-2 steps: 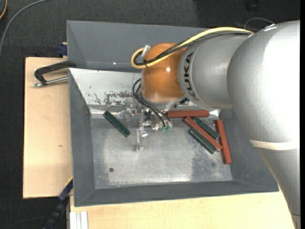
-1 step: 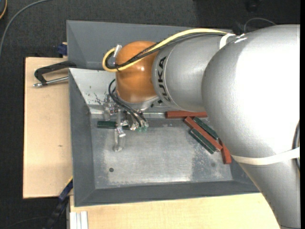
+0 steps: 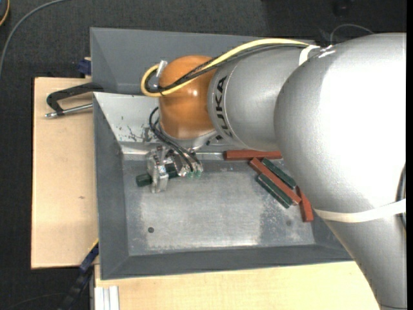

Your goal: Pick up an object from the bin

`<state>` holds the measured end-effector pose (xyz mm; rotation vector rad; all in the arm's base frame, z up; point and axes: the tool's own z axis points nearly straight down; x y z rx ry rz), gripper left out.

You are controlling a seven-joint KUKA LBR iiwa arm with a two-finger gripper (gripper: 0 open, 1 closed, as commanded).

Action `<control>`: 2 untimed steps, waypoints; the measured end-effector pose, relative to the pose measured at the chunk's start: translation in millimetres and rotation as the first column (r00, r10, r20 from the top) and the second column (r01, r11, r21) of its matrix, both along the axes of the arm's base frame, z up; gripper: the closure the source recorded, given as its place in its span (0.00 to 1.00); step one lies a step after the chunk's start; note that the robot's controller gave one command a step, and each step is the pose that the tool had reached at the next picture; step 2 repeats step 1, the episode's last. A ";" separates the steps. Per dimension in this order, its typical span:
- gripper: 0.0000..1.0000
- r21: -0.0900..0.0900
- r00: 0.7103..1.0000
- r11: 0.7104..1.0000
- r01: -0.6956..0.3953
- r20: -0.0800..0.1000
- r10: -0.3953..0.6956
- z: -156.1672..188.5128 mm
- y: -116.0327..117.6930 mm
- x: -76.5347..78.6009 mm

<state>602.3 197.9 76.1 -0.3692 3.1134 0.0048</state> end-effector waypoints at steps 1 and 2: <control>1.00 0.001 0.998 0.998 -0.060 0.011 0.060 205.9 -5.5 2.1; 1.00 0.001 0.998 0.998 -0.060 0.011 0.060 205.9 -5.5 2.1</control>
Offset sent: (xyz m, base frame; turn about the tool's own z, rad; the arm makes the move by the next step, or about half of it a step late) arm -0.0003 -0.0073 0.1984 -0.0602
